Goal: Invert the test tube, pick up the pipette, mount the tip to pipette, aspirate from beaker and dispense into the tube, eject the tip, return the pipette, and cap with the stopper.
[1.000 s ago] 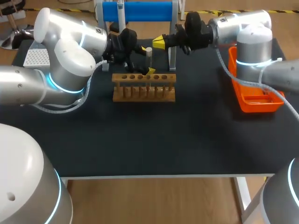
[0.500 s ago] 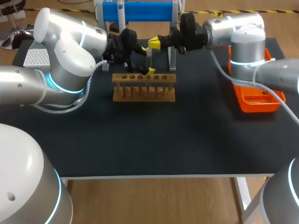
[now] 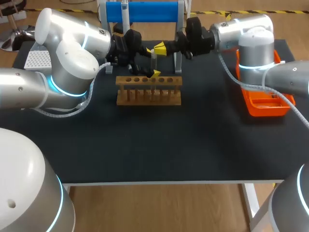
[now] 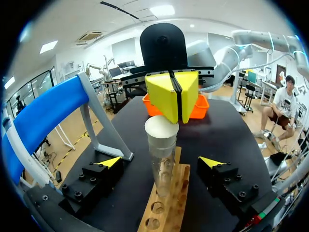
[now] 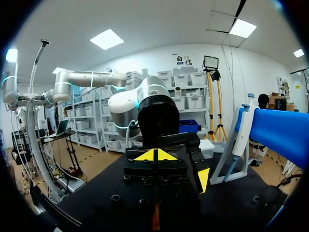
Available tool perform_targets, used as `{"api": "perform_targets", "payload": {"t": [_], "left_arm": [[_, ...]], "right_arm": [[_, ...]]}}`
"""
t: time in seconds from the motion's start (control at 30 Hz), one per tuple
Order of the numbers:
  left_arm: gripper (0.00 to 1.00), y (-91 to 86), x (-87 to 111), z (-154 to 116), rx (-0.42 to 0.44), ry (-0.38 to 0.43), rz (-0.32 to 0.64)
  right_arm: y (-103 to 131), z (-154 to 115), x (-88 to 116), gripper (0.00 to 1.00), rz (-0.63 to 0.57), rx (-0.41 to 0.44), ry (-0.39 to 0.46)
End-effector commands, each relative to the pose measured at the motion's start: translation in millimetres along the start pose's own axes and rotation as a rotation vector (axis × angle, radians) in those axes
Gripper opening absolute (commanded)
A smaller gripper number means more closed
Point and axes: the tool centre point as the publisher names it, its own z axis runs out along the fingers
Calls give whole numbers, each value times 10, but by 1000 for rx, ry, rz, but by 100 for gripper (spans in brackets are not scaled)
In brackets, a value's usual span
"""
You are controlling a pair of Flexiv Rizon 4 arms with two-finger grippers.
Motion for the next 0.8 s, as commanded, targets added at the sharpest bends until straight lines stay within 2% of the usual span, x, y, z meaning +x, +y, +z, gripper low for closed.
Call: {"api": "perform_targets", "payload": {"t": [0.03, 0.3, 0.57, 0.8], "left_arm": [[100, -2, -2, -15, -1, 3, 0], [100, -2, -2, -15, -1, 3, 0], [100, -2, -2, -15, -1, 3, 0], [100, -2, -2, -15, -1, 3, 0]], "right_arm": [[-43, -14, -15, 0, 5, 0, -1], [-112, -21, -13, 0, 16, 10, -7], [59, -18, -36, 0, -13, -10, -5], [93, 1, -112, 0, -26, -4, -8]]}}
